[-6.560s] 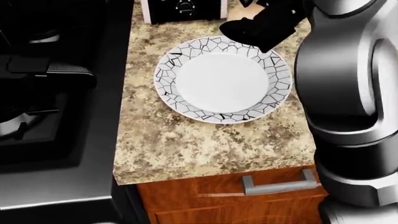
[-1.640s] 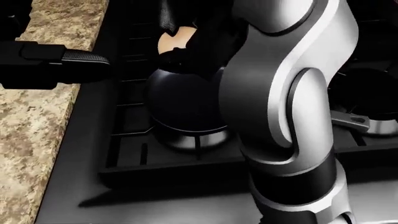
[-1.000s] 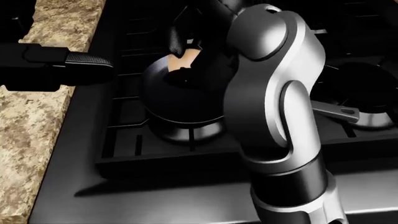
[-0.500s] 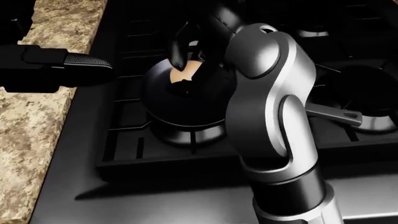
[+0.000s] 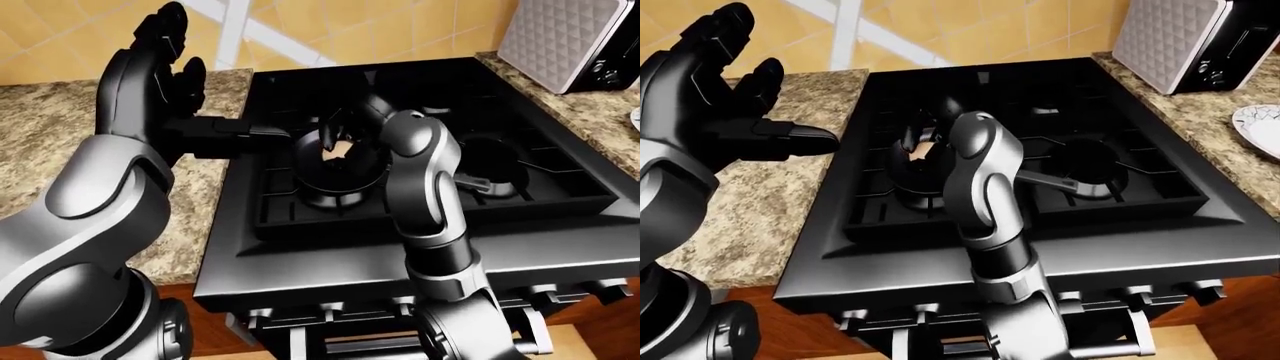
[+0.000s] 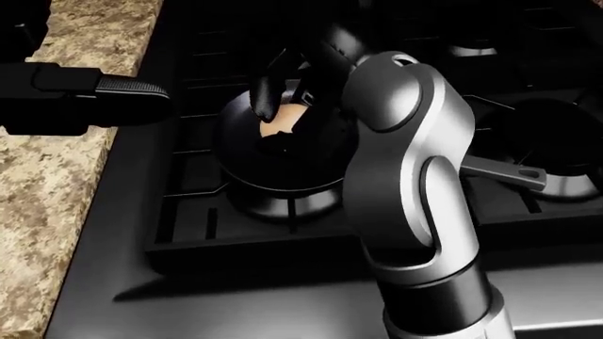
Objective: Pick the egg from the plate and place it in the pan.
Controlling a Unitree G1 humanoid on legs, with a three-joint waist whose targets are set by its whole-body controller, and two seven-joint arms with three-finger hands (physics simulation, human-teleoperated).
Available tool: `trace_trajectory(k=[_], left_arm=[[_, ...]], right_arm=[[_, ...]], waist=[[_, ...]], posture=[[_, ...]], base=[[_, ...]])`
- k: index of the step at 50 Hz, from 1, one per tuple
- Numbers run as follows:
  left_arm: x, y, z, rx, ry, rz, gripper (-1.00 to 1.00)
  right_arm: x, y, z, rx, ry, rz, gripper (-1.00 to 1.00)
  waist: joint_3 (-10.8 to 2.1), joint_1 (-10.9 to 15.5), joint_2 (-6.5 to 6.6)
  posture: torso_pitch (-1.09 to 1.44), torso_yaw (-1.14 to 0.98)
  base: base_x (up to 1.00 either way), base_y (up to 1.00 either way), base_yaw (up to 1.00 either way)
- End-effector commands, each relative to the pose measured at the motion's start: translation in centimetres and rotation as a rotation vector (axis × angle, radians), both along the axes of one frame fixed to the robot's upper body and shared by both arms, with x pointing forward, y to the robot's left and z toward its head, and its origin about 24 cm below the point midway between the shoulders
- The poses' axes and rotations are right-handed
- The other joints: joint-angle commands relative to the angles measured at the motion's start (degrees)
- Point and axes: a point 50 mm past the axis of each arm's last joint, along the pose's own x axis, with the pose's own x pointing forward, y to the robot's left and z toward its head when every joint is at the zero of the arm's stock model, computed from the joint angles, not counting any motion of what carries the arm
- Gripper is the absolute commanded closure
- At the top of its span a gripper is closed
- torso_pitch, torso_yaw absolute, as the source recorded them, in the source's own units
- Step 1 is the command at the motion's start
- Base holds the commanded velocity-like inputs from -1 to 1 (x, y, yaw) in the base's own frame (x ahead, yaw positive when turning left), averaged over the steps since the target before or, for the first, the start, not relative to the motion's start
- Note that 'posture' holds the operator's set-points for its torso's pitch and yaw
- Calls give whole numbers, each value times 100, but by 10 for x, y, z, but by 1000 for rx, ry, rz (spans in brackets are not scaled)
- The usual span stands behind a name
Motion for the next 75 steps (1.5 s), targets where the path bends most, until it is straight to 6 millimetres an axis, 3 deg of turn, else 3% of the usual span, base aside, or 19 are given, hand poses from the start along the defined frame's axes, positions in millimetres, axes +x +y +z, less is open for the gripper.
trace_trajectory(k=[1,26,34,35,36,42,46,61,63,64,68,69,75], left_arm=[[-4,1,12,-11,-70,6,-100],[-5,0,9,-14,-68,4,-100],[-5,0,10,-13,-68,4,-100],[-4,0,10,-13,-68,4,-100],[-4,0,10,-14,-69,4,-100],[-5,0,12,-14,-71,4,-100],[-5,0,12,-14,-71,4,-100],[-5,-1,9,-15,-67,2,-100],[-5,-1,10,-14,-68,1,-100],[-5,-1,10,-14,-67,1,-100],[-5,-2,9,-14,-68,0,-100],[-5,-2,9,-14,-68,-1,-100],[-4,-1,10,-10,-69,3,-100]], right_arm=[[-5,2,19,2,-88,11,77],[-2,2,11,16,-116,-2,63],[-1,2,7,15,-109,-1,47],[0,2,6,15,-108,-1,44],[0,2,6,15,-107,0,27],[-1,2,5,14,-105,-2,25],[0,3,0,14,-99,1,2],[-2,3,-2,19,-98,0,0],[-2,3,-1,20,-100,-1,-7],[-2,3,-1,22,-99,-2,-50],[-1,3,1,25,-107,-3,-74],[-1,3,2,26,-108,-5,-100],[0,0,11,53,-126,-22,-100]], waist=[[-164,-1,17],[-180,6,14],[-185,9,6],[-185,10,6],[-183,11,6],[-183,9,6],[-185,11,3],[-188,11,4],[-192,11,4],[-192,11,5],[-187,11,4],[-187,11,4],[-188,12,3]], posture=[[0,0],[0,0],[0,0],[0,0],[0,0],[0,0],[0,0],[0,0],[0,0],[0,0],[0,0],[0,0],[0,0]], base=[[0,0,0],[0,0,0],[0,0,0],[0,0,0],[0,0,0],[0,0,0],[0,0,0],[0,0,0],[0,0,0],[0,0,0],[0,0,0],[0,0,0],[0,0,0]])
